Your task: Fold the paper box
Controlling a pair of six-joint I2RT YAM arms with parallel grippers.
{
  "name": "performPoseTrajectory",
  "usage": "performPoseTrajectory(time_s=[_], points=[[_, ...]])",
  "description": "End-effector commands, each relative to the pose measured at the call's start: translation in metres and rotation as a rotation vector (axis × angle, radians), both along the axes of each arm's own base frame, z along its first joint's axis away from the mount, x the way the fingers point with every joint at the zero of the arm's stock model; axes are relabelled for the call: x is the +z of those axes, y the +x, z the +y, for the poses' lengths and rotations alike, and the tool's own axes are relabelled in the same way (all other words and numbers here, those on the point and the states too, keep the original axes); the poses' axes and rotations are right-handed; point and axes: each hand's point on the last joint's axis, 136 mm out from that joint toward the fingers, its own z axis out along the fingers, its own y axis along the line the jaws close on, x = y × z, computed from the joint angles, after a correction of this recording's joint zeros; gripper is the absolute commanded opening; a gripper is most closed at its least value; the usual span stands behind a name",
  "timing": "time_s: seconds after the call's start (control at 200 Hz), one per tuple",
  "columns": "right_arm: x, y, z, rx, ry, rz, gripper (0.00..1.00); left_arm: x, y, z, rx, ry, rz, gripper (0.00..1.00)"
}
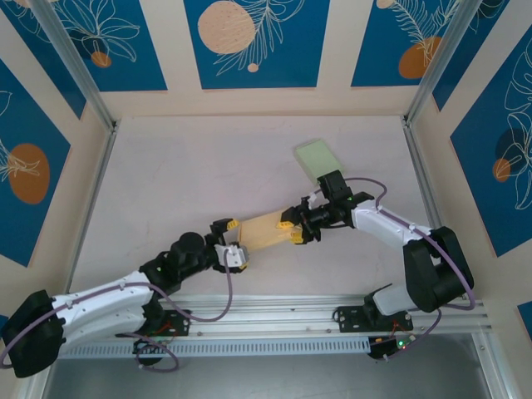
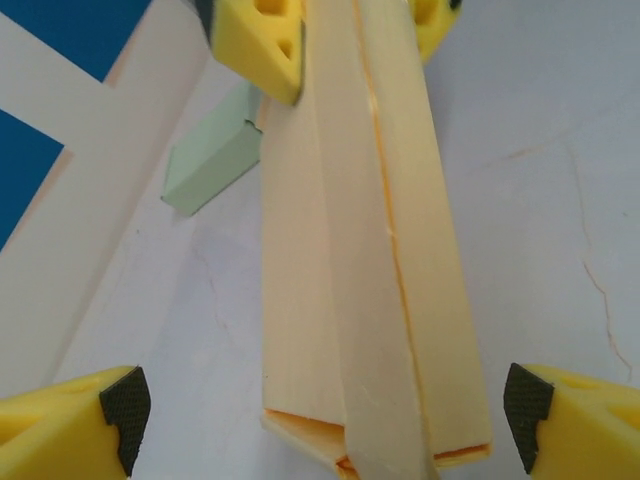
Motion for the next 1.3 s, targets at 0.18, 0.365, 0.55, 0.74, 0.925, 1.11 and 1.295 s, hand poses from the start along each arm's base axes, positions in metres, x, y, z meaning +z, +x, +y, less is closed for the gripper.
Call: performPoseTrajectory(time_s=[0.18,0.365,0.55,0.74,0.925,1.11,1.295], points=[[0.008,-0.009,0.012,0.063,0.062,0.114,0.45,-0.002,0.003,-0.009,0.005,0.04,0.004,0.86],[0.005,-0.013,0.019,0.095,0.073,0.147,0.46,-0.007,0.006,-0.011,0.015,0.059,0.033,0.79],[-0.001,-0.015,0.019,0.112,0.059,0.169,0.46,-0.001,0.009,-0.012,0.036,0.053,0.048,0.56],[0.001,-0.008,0.018,0.115,0.051,0.125,0.48,0.005,0.006,-0.009,0.054,0.056,0.106,0.2],[0.006,0.0,0.008,0.101,0.002,0.029,0.67,0.009,-0.002,-0.005,0.066,0.041,0.193,0.08],[0.021,0.027,-0.032,-0.024,-0.032,-0.105,0.76,0.012,-0.007,-0.001,0.068,0.025,0.228,0.08],[0.059,0.043,-0.07,-0.144,-0.049,-0.302,0.79,0.012,-0.009,0.002,0.077,0.02,0.282,0.05]])
